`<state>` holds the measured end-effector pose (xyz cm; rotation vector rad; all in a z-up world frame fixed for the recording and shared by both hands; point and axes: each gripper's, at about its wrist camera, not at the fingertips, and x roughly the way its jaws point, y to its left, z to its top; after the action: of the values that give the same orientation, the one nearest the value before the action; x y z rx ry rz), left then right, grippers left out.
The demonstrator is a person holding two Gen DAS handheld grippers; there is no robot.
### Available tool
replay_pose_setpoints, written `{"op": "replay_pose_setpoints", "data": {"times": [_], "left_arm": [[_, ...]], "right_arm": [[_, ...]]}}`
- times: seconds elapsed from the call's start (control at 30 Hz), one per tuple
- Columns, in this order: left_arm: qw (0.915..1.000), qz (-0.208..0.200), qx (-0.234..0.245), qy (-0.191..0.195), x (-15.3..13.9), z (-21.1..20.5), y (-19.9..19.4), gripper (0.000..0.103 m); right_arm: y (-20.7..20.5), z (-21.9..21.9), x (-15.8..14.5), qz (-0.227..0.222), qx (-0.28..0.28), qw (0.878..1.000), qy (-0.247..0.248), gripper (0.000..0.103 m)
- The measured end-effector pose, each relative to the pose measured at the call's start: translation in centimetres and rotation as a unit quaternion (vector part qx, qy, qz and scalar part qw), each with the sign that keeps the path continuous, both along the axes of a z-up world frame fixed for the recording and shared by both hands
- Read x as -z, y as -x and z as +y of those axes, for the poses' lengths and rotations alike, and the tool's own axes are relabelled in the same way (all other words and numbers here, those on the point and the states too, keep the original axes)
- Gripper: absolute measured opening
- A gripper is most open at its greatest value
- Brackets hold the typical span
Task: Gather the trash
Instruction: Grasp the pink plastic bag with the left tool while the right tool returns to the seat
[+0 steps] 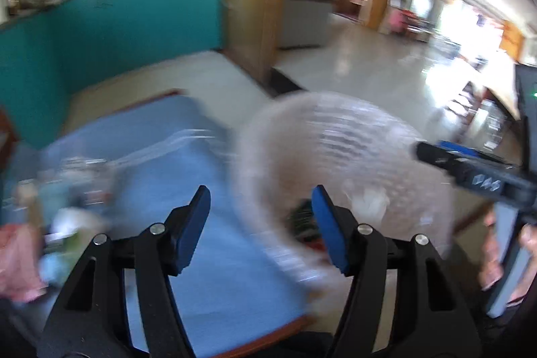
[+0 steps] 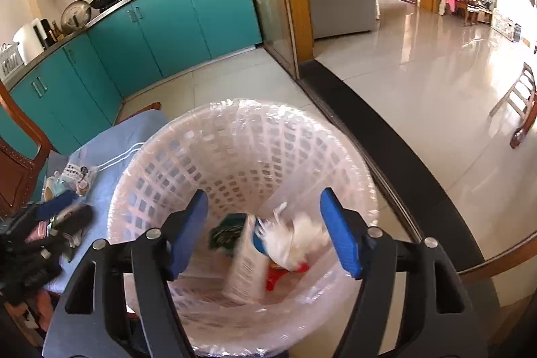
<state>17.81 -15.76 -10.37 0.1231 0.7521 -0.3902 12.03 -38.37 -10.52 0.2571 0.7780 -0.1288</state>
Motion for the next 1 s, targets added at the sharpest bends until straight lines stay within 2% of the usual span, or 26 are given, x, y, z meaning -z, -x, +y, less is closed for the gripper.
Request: {"op": "replay_pose_setpoints", "data": {"times": [0.13, 0.2, 0.27, 0.37, 0.43, 0.5, 0.57, 0.63, 0.67, 0.7, 0.8, 0.93, 1.0], "left_arm": [[0.9941, -0.027, -0.099, -0.036, -1.3, 7.3, 0.7, 0.064], [0.9870, -0.024, -0.145, -0.064, -1.4, 11.4, 0.6, 0.065], [0.9820, -0.013, -0.168, -0.086, -1.0, 14.5, 0.3, 0.065], [0.9781, 0.014, -0.171, -0.118, 0.3, 18.1, -0.2, 0.064], [0.9767, 0.017, -0.148, -0.154, 1.5, 19.3, -0.7, 0.065], [0.9713, 0.032, -0.133, -0.195, 2.9, 20.1, -1.1, 0.065], [0.9720, 0.050, -0.124, -0.193, 3.8, 20.8, -1.4, 0.060], [0.9722, 0.069, -0.124, -0.186, 4.7, 21.6, -1.6, 0.040], [0.9714, 0.073, -0.131, -0.184, 5.0, 22.0, -1.7, 0.023], [0.9703, 0.076, -0.146, -0.178, 5.3, 22.6, -1.6, 0.022], [0.9745, 0.078, -0.165, -0.132, 5.5, 24.0, -0.9, 0.012], [0.9769, 0.071, -0.175, -0.100, 5.2, 24.8, 0.5, 0.009], [0.9795, 0.066, -0.172, -0.081, 4.5, 24.8, 1.7, 0.009]], "right_arm": [[-1.2, 2.1, -0.3, -0.003, -0.026, 1.000, 0.010, 0.068], [-2.0, 4.0, -0.6, -0.005, -0.048, 0.999, 0.012, 0.068], [-2.4, 5.8, -0.7, -0.006, -0.074, 0.997, 0.008, 0.068], [-3.5, 10.4, -0.7, -0.002, -0.134, 0.991, 0.002, 0.068], [-4.1, 12.9, -0.9, 0.001, -0.168, 0.986, -0.012, 0.068], [-4.7, 16.1, -1.1, 0.003, -0.216, 0.976, -0.034, 0.068], [-5.3, 19.0, -1.2, 0.008, -0.253, 0.966, -0.044, 0.068], [-6.2, 22.4, -1.0, 0.013, -0.286, 0.957, -0.043, 0.068], [-6.7, 23.9, -0.9, 0.013, -0.299, 0.953, -0.043, 0.068], [-7.1, 24.9, -0.8, 0.013, -0.306, 0.951, -0.045, 0.068], [-8.7, 28.0, 0.2, 0.030, -0.321, 0.945, -0.052, 0.068], [-9.9, 30.7, 2.0, 0.062, -0.326, 0.942, -0.046, 0.067], [-10.1, 32.1, 2.7, 0.069, -0.330, 0.941, -0.040, 0.048]]}}
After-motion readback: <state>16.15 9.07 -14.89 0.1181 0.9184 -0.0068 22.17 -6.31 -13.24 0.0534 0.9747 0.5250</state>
